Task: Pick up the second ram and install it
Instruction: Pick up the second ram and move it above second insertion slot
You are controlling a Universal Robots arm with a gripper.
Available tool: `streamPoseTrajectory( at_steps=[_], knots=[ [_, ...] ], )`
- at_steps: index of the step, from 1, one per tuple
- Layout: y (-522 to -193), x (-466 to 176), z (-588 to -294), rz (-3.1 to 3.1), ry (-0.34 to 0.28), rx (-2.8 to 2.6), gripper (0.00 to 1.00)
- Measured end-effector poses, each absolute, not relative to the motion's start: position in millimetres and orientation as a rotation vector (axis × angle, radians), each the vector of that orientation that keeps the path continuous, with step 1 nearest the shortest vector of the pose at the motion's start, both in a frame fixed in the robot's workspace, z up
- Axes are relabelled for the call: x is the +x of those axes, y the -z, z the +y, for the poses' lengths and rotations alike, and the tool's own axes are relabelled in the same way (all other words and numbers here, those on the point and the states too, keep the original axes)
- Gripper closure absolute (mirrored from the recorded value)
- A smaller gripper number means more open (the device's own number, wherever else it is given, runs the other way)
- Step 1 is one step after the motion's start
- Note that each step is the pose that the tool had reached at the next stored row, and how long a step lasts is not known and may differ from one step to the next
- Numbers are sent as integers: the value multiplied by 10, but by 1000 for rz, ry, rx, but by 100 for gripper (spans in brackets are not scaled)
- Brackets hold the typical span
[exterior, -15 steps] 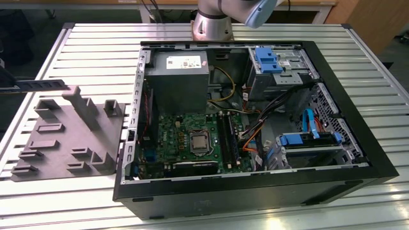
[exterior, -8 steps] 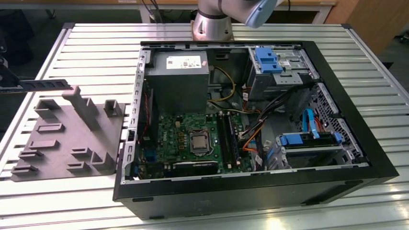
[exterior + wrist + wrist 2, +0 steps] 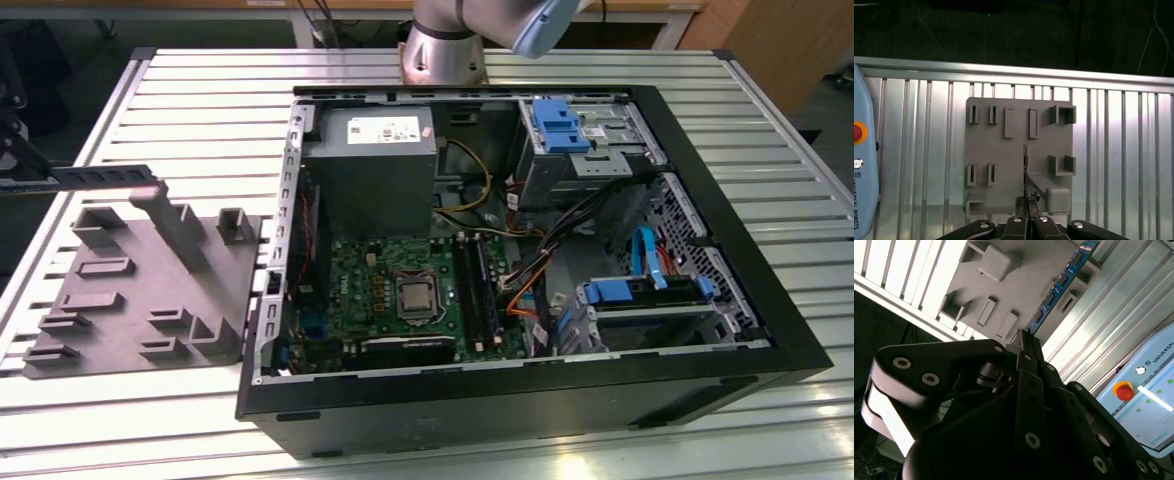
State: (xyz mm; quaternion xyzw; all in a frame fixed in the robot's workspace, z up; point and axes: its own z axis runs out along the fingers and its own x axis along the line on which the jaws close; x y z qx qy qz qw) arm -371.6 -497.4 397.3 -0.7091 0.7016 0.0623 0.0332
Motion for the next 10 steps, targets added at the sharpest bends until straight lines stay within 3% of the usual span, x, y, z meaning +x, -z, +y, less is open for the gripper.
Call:
streamPoseTrajectory(
  at_steps=[10],
  knots=[
    [-3973,-3640,-4972,2159,-192,-2182,89]
  ],
)
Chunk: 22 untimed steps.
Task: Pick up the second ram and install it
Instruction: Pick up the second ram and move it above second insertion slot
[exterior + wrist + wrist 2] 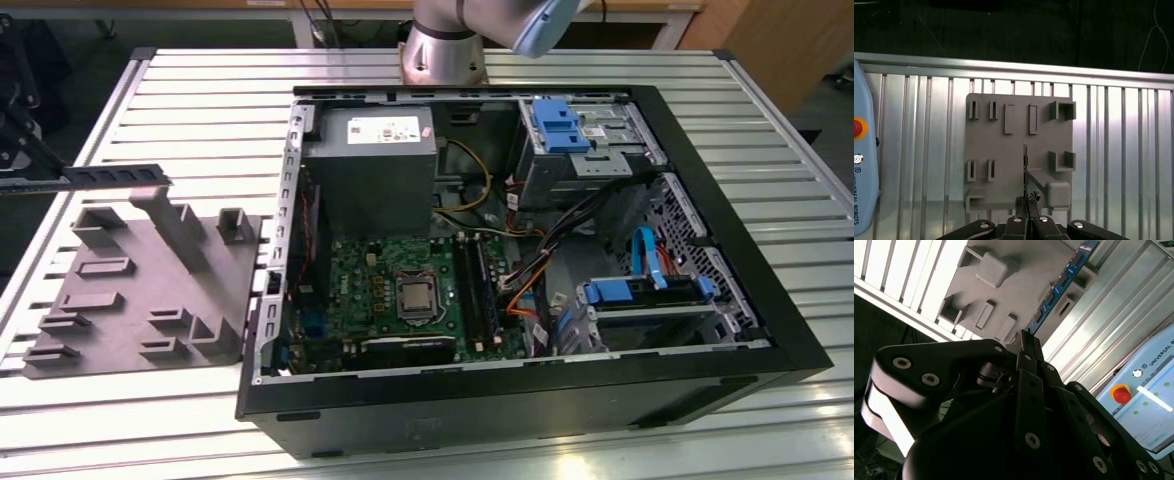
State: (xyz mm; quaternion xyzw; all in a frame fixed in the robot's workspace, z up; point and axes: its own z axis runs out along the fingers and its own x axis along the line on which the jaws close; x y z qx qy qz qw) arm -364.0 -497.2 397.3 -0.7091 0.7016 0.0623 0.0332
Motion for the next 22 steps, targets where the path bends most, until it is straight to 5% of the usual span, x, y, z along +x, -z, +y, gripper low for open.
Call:
streamPoseTrajectory(
  at_steps=[22],
  knots=[
    [-3973,-3503,-4968,2159,-192,-2182,89]
  ],
)
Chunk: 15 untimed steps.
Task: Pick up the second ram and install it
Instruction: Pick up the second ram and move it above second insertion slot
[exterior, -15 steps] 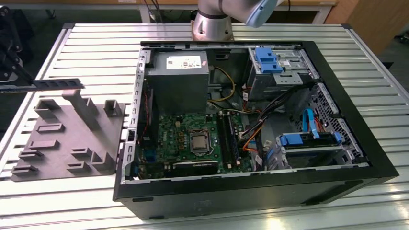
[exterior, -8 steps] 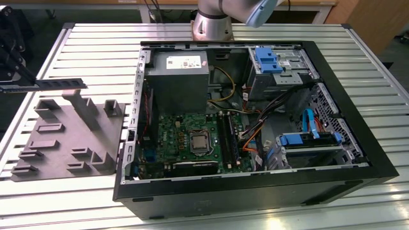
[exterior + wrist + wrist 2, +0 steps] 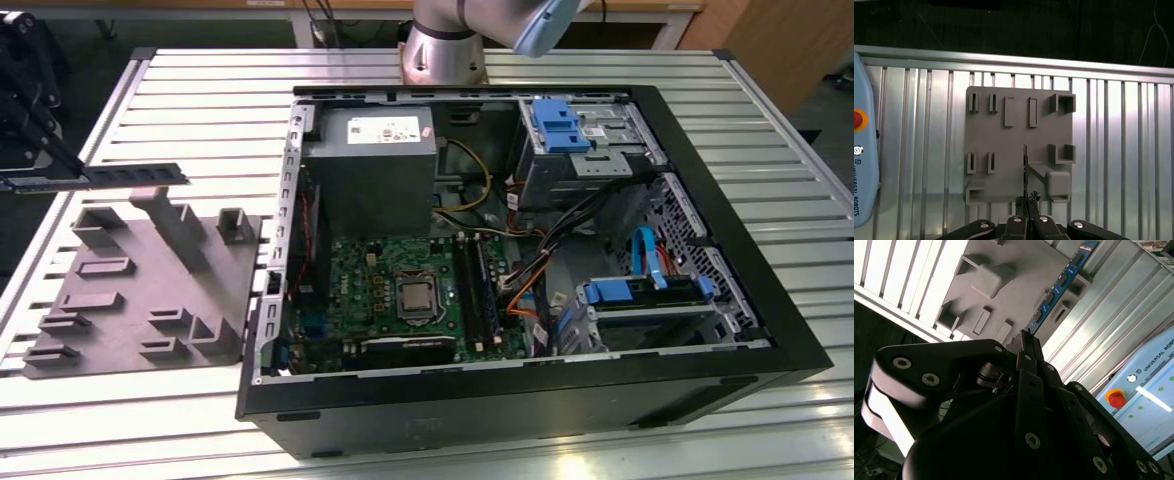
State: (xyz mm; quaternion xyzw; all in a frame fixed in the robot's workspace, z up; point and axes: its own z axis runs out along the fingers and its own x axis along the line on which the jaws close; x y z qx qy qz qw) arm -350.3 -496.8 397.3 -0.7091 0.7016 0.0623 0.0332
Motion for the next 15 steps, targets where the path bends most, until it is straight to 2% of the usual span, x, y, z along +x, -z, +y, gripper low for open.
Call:
streamPoseTrajectory(
  at_steps=[15],
  knots=[
    [-3973,-3397,-4965,2159,-192,-2182,89]
  ],
)
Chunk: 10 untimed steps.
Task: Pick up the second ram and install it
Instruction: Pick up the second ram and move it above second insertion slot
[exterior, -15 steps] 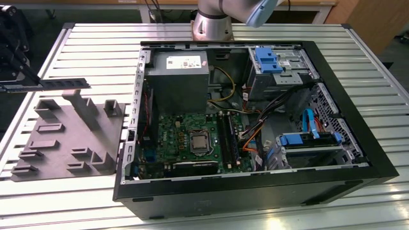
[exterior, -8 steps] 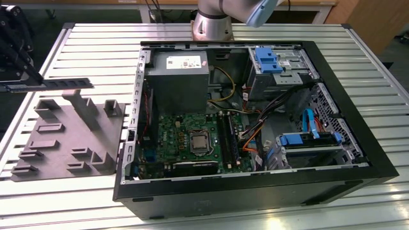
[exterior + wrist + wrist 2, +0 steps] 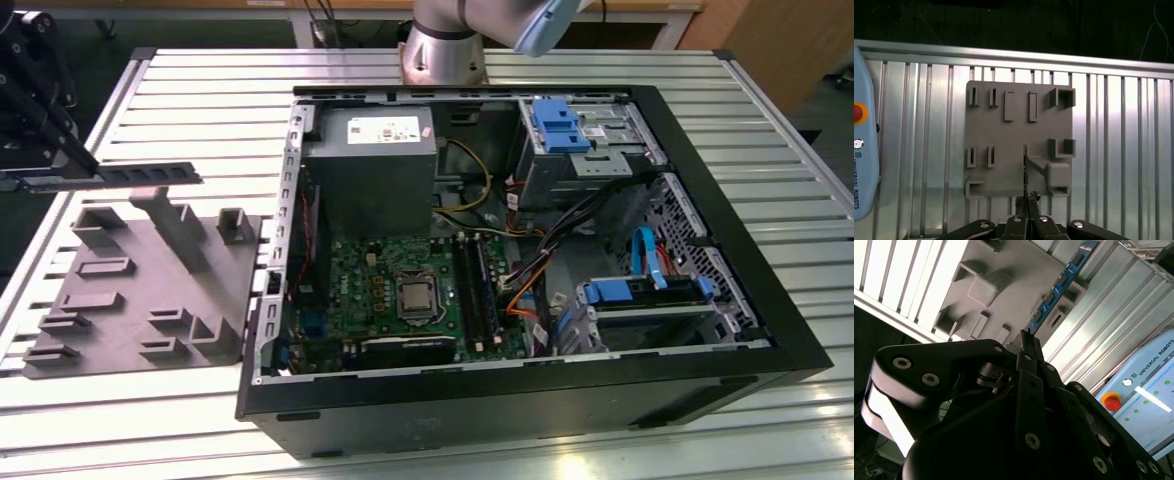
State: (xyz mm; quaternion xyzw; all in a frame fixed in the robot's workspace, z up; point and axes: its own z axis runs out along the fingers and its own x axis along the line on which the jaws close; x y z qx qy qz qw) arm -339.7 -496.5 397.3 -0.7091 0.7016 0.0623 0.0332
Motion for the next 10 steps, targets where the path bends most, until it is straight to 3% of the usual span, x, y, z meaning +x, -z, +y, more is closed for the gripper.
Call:
streamPoseTrajectory(
  at_steps=[10],
  knots=[
    [-3973,-3325,-4962,2159,-192,-2182,89]
  ],
)
